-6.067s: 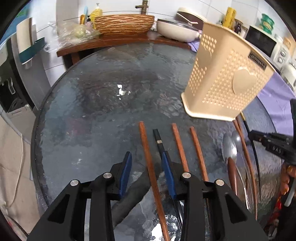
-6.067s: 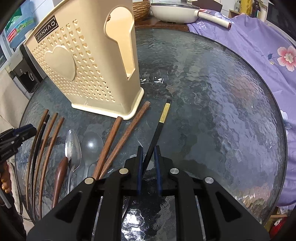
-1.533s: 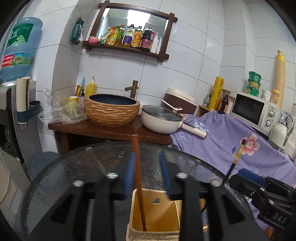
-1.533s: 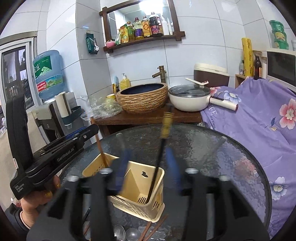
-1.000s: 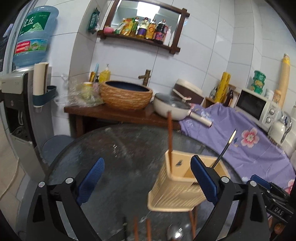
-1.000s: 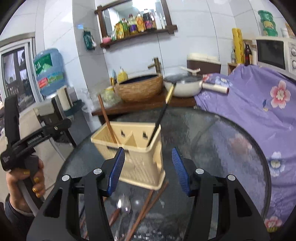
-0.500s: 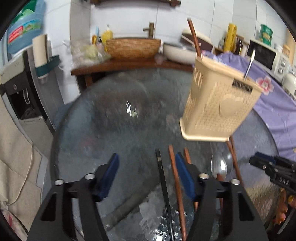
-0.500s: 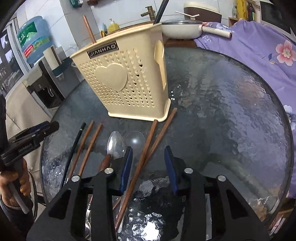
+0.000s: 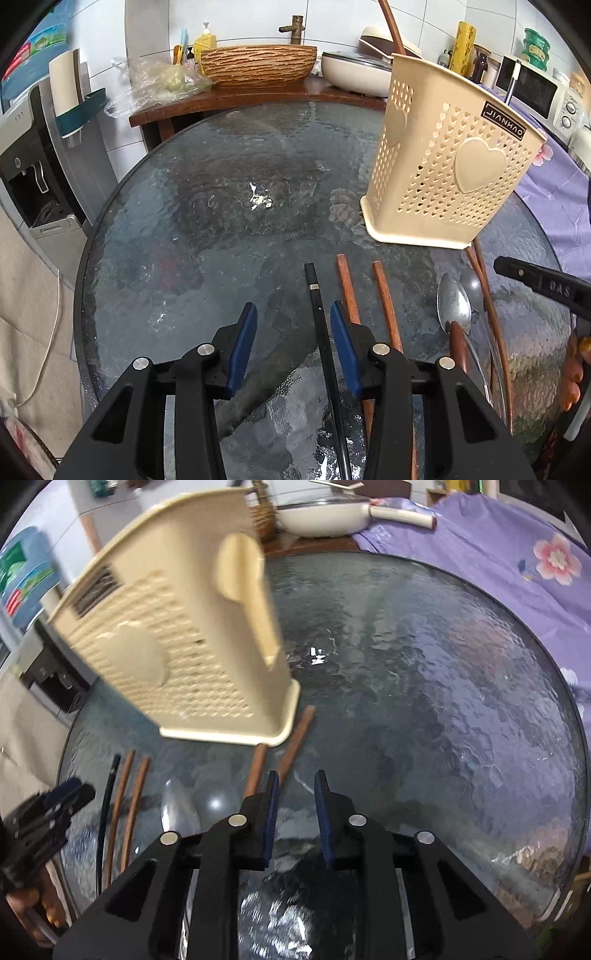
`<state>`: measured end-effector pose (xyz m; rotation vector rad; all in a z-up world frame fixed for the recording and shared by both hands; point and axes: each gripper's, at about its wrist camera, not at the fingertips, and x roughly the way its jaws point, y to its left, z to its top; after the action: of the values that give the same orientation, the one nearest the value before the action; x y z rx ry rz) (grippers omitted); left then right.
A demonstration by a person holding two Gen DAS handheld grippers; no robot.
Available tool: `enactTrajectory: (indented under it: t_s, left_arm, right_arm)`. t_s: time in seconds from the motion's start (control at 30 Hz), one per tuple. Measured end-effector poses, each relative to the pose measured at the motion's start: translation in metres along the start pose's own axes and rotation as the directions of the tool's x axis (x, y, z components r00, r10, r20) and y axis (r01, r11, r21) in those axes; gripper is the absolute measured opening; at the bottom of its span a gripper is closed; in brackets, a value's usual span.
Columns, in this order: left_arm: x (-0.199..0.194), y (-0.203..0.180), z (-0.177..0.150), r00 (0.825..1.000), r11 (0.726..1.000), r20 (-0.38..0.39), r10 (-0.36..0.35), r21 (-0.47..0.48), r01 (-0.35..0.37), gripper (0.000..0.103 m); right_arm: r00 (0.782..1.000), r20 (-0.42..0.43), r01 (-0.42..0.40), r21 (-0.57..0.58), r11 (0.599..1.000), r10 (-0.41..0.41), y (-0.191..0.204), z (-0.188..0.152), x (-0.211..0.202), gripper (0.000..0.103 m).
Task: Organize utensils
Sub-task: 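Grasp a wooden chopstick with the right tool while the left tool grasps a black chopstick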
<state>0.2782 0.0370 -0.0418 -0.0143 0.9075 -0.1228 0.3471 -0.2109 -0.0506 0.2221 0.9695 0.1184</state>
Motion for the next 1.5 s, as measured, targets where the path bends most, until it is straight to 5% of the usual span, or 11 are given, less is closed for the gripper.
enactTrajectory:
  t_s: [0.77,1.1,1.5]
  left_arm:
    - [0.020,-0.015,0.002,0.999,1.000,-0.040,0.011,0.028,-0.009,0.040]
    - [0.025,-0.022,0.004,0.998,0.997,-0.047,0.039,0.070,-0.035,0.027]
    - [0.026,-0.020,0.006,0.998,0.997,-0.044,0.038,0.071,-0.035,0.011]
  right_arm:
    - [0.998,-0.032,0.057,0.005,0.998,-0.057,0.011,0.023,0.027,0.018]
    - [0.996,-0.016,0.090,-0.063,0.994,-0.091,0.021,0.024,0.032,0.012]
    - [0.999,0.043,0.000,-0.004,1.000,0.000,-0.024,0.012,0.011,0.011]
